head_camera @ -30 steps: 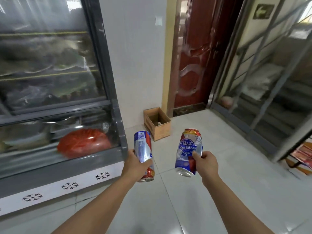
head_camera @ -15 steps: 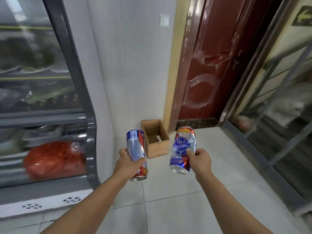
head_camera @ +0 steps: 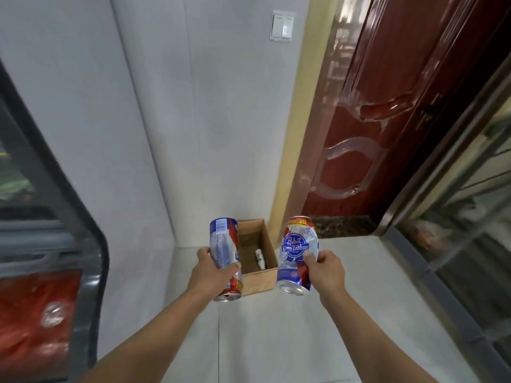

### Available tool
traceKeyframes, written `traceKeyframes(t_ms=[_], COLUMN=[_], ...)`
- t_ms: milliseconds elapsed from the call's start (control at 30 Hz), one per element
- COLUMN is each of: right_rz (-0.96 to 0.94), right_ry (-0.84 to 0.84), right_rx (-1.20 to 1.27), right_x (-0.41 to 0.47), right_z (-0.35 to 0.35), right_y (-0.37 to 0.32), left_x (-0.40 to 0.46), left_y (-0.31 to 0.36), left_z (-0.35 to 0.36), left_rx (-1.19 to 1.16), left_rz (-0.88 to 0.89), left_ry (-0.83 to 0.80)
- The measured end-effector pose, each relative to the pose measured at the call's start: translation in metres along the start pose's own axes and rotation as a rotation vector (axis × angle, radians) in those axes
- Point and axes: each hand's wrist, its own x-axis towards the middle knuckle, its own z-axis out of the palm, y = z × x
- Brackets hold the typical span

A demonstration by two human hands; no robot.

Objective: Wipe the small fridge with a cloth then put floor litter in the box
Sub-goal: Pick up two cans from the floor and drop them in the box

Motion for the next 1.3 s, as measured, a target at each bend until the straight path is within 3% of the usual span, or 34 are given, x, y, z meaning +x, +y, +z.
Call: traceKeyframes(t_ms=[400, 733, 967, 1300], right_rz=[0.003, 0.034, 0.084, 0.096], right_ry=[-0.096, -0.322, -0.416, -0.501], right_rx=[-0.019, -0.218, -0.43, -0.578], right_x=[0.218, 0.406, 0.48, 0.552], right_z=[0.048, 0.116, 0.188, 0.345], right_y=[-0.062, -0.063, 0.007, 0.157], left_x=[0.19, 0.324, 0.405, 0.529], left_y=[0.074, 0.086, 0.025, -0.153], left_z=[0.074, 0.165, 0.213, 0.296], left_rx=[0.006, -0.113, -0.096, -0.014], left_rz=[-0.069, -0.329, -0.477, -0.653], left_ry=[-0.018, 0.103, 0.112, -0.006])
